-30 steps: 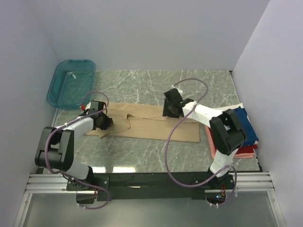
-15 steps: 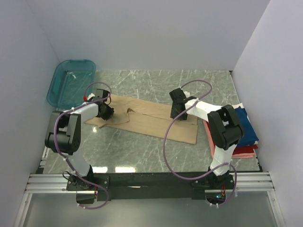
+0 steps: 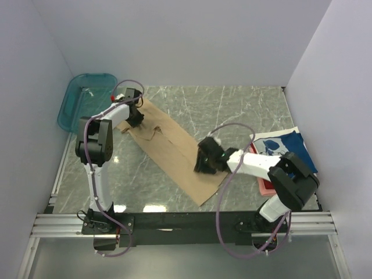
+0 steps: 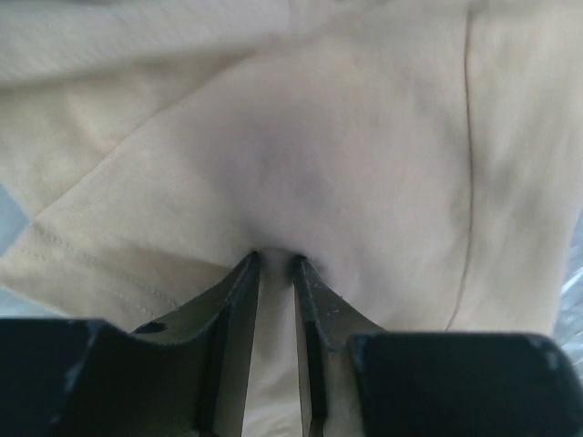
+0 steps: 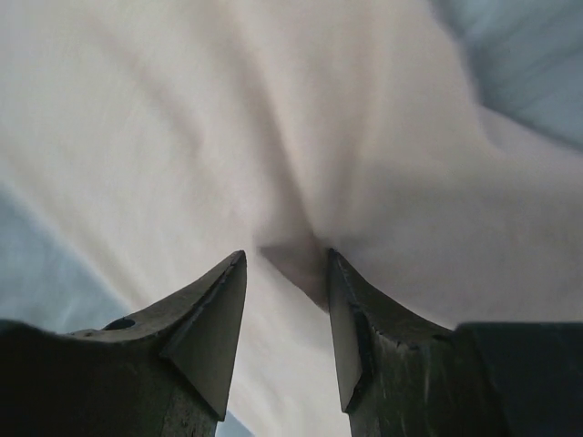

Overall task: Fold and stack the t-shirts
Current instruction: Fold the tshirt

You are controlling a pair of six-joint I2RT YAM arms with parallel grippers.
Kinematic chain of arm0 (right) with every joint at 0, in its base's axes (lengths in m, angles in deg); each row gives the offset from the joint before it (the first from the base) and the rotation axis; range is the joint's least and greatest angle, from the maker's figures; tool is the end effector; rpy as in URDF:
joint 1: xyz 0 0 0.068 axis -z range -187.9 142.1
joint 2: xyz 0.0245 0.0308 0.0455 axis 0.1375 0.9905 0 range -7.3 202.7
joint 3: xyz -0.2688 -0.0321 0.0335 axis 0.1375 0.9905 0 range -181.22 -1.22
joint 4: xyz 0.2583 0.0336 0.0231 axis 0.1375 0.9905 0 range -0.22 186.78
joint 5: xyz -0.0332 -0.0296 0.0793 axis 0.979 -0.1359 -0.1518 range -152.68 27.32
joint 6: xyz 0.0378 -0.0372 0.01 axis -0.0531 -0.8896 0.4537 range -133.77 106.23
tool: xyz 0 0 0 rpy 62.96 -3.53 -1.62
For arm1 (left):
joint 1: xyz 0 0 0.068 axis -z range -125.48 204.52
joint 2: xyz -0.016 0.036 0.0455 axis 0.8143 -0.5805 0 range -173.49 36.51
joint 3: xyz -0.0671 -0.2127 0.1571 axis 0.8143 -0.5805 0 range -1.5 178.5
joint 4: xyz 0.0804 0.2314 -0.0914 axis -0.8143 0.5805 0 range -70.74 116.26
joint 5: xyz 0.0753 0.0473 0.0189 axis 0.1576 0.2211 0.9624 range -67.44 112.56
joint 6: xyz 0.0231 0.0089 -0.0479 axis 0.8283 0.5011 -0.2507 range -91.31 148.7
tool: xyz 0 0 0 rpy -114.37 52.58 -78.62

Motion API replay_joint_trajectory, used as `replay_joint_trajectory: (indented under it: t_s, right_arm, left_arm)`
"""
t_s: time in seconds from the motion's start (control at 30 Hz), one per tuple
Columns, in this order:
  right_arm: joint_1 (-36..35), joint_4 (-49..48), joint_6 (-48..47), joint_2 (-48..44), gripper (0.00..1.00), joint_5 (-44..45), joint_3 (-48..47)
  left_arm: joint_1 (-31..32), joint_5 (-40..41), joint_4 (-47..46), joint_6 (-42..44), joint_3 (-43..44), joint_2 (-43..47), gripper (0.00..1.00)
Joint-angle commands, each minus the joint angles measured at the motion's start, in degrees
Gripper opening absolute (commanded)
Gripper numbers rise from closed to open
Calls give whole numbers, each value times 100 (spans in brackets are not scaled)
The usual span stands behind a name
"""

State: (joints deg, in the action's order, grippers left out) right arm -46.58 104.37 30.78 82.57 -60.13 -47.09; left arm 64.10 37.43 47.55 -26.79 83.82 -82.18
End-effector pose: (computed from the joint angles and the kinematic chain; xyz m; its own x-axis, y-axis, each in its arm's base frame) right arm 0.2309 0.1828 0.1569 -0.9001 0.1772 -0.3981 0.0353 0.9402 0.3387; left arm 0.4313 -0.0635 0.1650 -0.5254 -0.7190 -0.4551 -0.6920 0.6722 -0.2632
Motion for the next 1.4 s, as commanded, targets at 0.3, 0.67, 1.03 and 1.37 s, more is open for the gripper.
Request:
replay_joint_trajectory:
  t_s: [0.3, 0.67, 1.03, 1.37]
  right_arm:
    - [-2319, -773, 1688, 566, 48, -913, -508]
    - [-2338, -246, 1099, 1113, 48, -677, -1531]
    - [-2118, 316, 800, -749, 51, -52, -785]
    - [-1880, 431, 879, -2587, 53, -465, 1070]
  left_arm:
    - [360, -1907, 230, 1119, 2665, -2165, 42]
    - [264, -3876, -603, 979, 3694, -2668, 68]
    - [-202, -4398, -1353, 802, 2565, -377, 77]
    - [421, -935, -580, -489, -3721, 4905, 54]
